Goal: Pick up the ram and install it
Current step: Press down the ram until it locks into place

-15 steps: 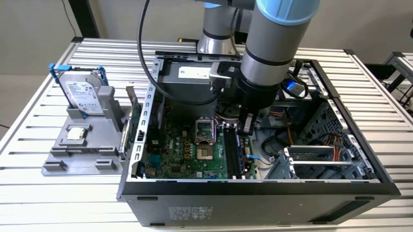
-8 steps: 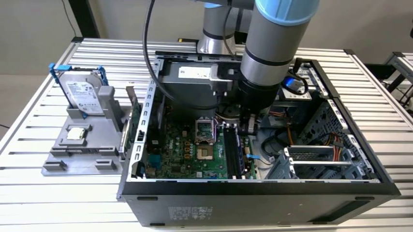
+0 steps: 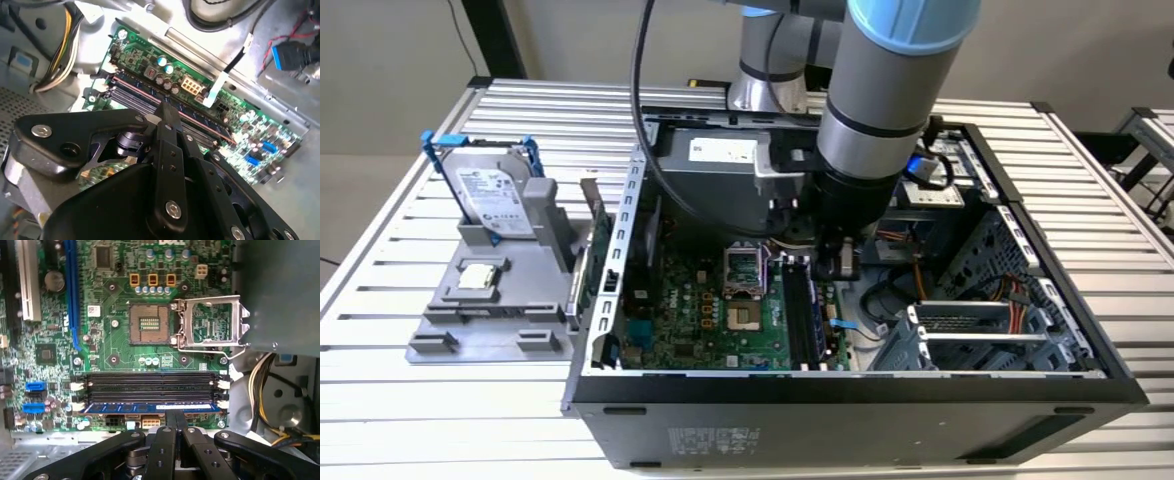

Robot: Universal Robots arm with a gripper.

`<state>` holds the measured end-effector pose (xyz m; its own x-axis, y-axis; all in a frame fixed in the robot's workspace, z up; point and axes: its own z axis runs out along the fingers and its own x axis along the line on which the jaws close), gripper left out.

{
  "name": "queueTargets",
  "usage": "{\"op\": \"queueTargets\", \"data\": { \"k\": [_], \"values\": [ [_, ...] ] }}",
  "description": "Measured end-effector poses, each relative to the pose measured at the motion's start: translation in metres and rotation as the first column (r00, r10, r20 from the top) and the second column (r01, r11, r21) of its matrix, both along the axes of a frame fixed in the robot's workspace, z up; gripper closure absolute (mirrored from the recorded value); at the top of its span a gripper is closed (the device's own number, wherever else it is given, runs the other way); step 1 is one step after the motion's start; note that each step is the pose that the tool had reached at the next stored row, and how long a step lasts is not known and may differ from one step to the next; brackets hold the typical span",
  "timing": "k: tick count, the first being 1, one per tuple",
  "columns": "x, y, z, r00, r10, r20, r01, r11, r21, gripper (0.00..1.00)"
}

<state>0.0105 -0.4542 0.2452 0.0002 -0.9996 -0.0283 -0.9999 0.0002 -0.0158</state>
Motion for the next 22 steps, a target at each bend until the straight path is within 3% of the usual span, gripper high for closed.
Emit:
{"op": "queueTargets", "data": {
  "k": [5,12,14,17,19,22],
  "values": [
    [0.0008,-0.0005,-0.0016,0.9994,0.034,-0.0004,-0.034,0.9994,-0.0029,1.0],
    [0.0027,-0.0053,-0.0036,0.9993,0.037,-0.0007,-0.037,0.9993,-0.0049,1.0],
    [0.0029,-0.0057,-0.0037,0.9993,0.036,-0.0037,-0.036,0.9993,-0.0047,1.0],
    [0.0035,-0.009,-0.0039,0.9993,0.035,-0.0103,-0.035,0.9994,-0.0045,1.0],
    [0.0037,-0.0171,-0.004,0.9993,0.035,-0.0143,-0.035,0.9994,-0.0044,1.0],
    [0.0037,-0.0191,-0.0041,0.9993,0.035,-0.0149,-0.035,0.9994,-0.0044,1.0]
  ]
}}
